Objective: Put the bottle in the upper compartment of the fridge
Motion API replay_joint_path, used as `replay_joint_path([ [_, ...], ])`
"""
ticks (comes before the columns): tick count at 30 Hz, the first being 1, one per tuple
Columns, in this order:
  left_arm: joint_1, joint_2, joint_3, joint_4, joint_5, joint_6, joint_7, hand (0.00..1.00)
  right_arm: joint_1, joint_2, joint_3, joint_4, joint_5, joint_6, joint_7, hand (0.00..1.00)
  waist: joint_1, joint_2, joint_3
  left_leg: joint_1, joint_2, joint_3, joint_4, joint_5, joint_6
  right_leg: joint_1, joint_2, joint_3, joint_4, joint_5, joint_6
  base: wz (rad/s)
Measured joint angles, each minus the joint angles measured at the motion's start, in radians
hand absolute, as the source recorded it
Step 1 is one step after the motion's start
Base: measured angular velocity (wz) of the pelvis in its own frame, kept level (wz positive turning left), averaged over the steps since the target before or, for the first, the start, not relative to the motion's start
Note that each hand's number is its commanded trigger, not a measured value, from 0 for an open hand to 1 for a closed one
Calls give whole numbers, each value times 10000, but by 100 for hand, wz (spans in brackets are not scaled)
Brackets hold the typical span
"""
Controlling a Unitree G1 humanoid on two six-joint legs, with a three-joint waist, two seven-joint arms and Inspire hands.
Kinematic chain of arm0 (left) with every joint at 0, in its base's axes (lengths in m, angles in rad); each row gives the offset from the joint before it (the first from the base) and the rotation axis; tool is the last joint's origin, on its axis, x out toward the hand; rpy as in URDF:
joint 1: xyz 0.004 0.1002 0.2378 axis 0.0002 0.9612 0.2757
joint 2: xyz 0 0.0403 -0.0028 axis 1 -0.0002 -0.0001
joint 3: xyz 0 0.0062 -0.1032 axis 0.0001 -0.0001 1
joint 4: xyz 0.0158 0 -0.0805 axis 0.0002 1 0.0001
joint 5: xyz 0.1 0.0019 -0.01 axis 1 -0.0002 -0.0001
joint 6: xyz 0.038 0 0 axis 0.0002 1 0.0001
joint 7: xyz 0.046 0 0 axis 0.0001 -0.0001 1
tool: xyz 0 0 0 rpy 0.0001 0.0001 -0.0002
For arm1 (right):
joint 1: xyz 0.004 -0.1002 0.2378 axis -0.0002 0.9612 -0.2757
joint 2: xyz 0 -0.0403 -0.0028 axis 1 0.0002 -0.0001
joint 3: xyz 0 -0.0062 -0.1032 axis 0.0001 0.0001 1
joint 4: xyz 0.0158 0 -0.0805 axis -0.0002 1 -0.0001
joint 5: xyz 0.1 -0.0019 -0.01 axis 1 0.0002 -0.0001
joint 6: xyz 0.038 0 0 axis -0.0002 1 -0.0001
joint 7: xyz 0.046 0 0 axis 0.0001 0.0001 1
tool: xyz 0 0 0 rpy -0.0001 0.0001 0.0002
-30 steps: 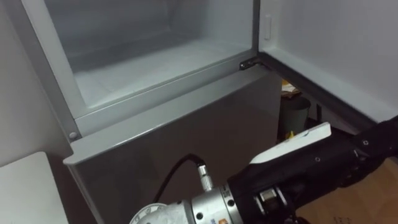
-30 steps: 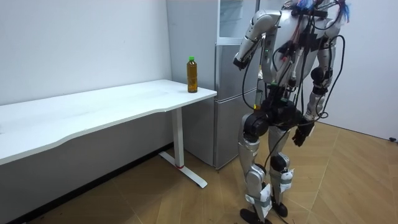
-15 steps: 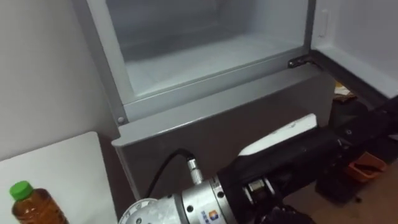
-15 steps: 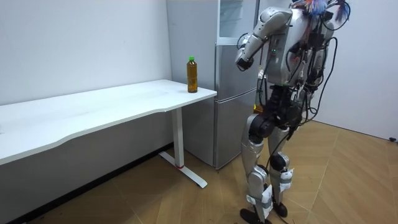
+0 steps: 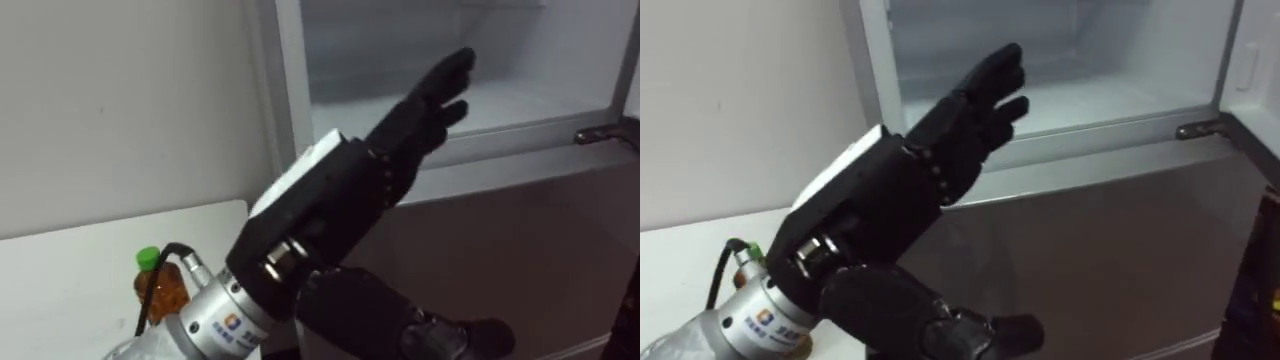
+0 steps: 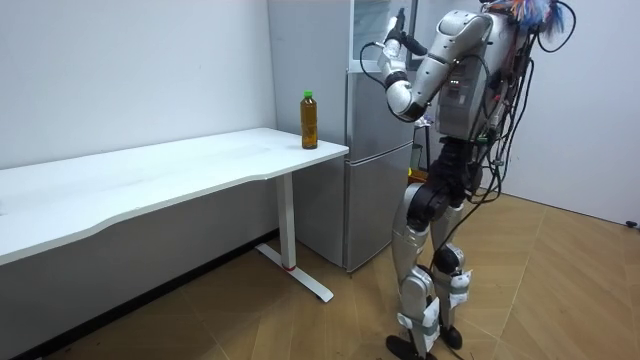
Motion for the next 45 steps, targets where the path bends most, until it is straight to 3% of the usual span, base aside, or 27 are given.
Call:
replay_joint_path([
  [5, 455, -71, 922, -496, 372, -82, 612, 0, 225, 33, -146, -54, -77, -166, -207, 0, 350, 35, -23, -17, -143, -264, -33, 78, 40, 41, -106, -285, 31, -140, 51, 21],
  [7, 973, -69, 1504, -588, 478, -255, 974, 0, 415, 41, -209, -73, -136, -186, -270, 0, 541, 25, -22, 141, -255, -425, -66, 82, 39, 269, -117, -368, 19, -150, 64, 11],
  [13, 2261, -75, 2979, -582, 445, -352, 2335, 0, 625, 107, -338, -125, -172, -275, -508, 0, 915, -21, -9, 162, -292, -556, -31, 81, 39, 394, -164, -568, 27, -251, 87, 13],
  [17, 2524, -126, 3958, -582, 580, -523, 2875, 0, 754, 124, -553, -163, -225, -286, -556, 0, 1164, -20, -16, 143, -302, -767, -27, 81, 40, 440, -219, -787, 35, -262, 104, 11],
  [21, 3684, -480, 4644, -487, 552, -843, 3721, 0, 977, 198, -798, -329, -229, -282, -696, 0, 1384, -41, -31, 134, -388, -806, -17, 87, 51, 452, -265, -833, 77, -325, 153, 7],
  [23, 4327, -501, 4807, -68, 517, -911, 3971, 0, 1093, 286, -931, -398, -203, -279, -828, 0, 1404, -70, -28, 202, -458, -885, -22, 91, 59, 592, -274, -853, 50, -349, 180, 13],
  [25, 5012, -661, 4999, 661, 325, -830, 4356, 0, 1420, 445, -1109, -840, -238, -276, -1017, 0, 1429, -139, -79, 176, -465, -998, 6, 89, 63, 573, -312, -969, 67, -429, 204, 19],
  [27, 5255, -771, 5159, 1061, 66, -807, 4719, 0, 1524, 516, -1166, -970, -285, -273, -1097, 0, 1460, -204, -89, 82, -467, -1128, 95, 87, 65, 557, -326, -1136, 59, -429, 200, 23],
  [29, 5260, -772, 5290, 1575, -523, -846, 5011, 0, 1644, 515, -1197, -993, -238, -260, -1082, 0, 1612, -230, -77, -4, -478, -1212, 195, 80, 72, 577, -355, -1338, 59, -433, 195, 18],
  [35, 5418, -907, 5922, 3959, -2663, -872, 5957, 0, 2153, 515, -1409, -1735, -230, -134, -1036, 0, 1888, -207, -50, 1, -483, -1195, 186, 51, 110, 605, -371, -1341, 107, -450, 213, 1],
  [39, 5952, -897, 5511, 6875, -3782, -896, 6130, 0, 2206, 455, -1490, -1833, -255, 28, -975, 0, 1905, -157, -42, 37, -491, -1215, 147, 22, 139, 567, -392, -1271, 225, -508, 230, -1],
  [43, 6027, -988, 5049, 9918, -4019, -825, 6224, 0, 2226, 451, -1492, -1836, -248, 89, -851, 0, 1883, -233, -49, 45, -489, -1191, 151, 15, 141, 576, -395, -1301, 227, -506, 228, 0],
  [45, 6045, -1061, 5020, 10784, -4163, -825, 6242, 0, 2218, 486, -1480, -1840, -244, 133, -832, 0, 1898, -319, -36, 44, -485, -1155, 144, 15, 141, 572, -397, -1300, 227, -506, 228, -3],
])
